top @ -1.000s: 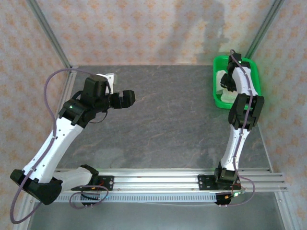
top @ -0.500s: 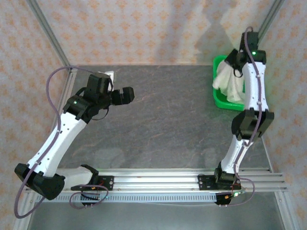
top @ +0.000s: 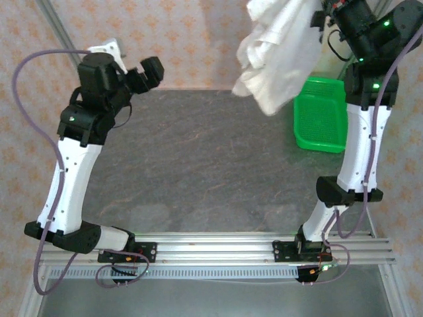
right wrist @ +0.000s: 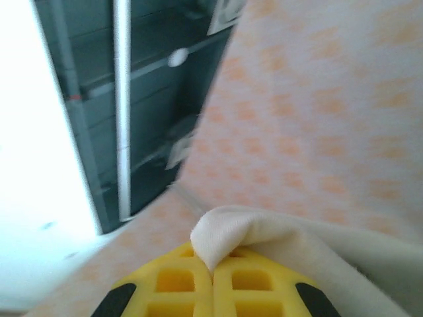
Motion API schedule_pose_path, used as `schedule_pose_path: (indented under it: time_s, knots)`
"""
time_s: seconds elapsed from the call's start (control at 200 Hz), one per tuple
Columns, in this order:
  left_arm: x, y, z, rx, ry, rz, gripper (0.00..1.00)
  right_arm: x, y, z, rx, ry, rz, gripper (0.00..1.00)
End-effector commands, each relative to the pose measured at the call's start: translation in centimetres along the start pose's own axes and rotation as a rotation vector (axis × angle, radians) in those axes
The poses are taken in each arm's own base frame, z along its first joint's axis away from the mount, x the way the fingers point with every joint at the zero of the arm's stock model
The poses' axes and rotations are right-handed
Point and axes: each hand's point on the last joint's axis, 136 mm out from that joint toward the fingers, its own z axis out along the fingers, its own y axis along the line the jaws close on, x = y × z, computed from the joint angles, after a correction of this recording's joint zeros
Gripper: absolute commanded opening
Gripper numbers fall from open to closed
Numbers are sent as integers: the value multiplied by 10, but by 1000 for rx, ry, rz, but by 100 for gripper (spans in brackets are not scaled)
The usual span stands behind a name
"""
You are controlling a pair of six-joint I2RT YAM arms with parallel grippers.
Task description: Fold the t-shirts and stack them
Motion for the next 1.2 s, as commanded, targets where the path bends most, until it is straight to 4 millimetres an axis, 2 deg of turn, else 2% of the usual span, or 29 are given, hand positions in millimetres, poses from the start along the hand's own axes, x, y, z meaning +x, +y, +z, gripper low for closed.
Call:
schedule_pose_path:
  time_s: [0.0,0.08,0.19,0.28,0.35,0.46,0.465,0.48,0.565,0.635,0.726,0.831,0.916,0.996,1.091,1.196]
  knots:
    - [-33,10,-27,-63,-99,33,100,37,21,25,-178,128,217,0]
    - [-41,15,-43,-89,-130,62,100,79,16,42,-192,240,304,0]
    - [-40,28,-60,-146,-140,87,100,138,-10,59,-157,401,430,0]
    - [-29,36,-67,-165,-126,97,100,175,-50,59,-73,483,546,0]
    - [-14,43,-68,-174,-94,103,100,195,-100,48,28,478,624,0]
    - [16,55,-61,-189,-22,98,100,216,-198,6,255,435,735,0]
    - [17,55,-61,-188,-18,97,100,219,-209,0,277,430,747,0]
    - [22,55,-59,-183,-7,95,100,220,-215,-4,292,423,754,0]
    - [55,57,-47,-154,75,83,98,229,-283,-54,449,373,809,0]
    - [89,55,-35,-141,158,95,98,241,-326,-96,582,364,840,0]
    - [137,51,-20,-132,272,115,98,254,-366,-139,701,366,856,0]
    - [192,52,-5,-120,407,79,98,260,-397,-180,827,377,814,9]
    - [231,59,2,-124,499,23,98,264,-411,-204,923,432,733,14]
    - [263,72,5,-165,573,-10,98,263,-419,-224,1037,483,637,35]
    - [293,83,7,-191,648,-31,97,257,-413,-242,1141,525,520,52]
    - [320,85,12,-185,713,-64,97,253,-387,-250,1180,616,341,71]
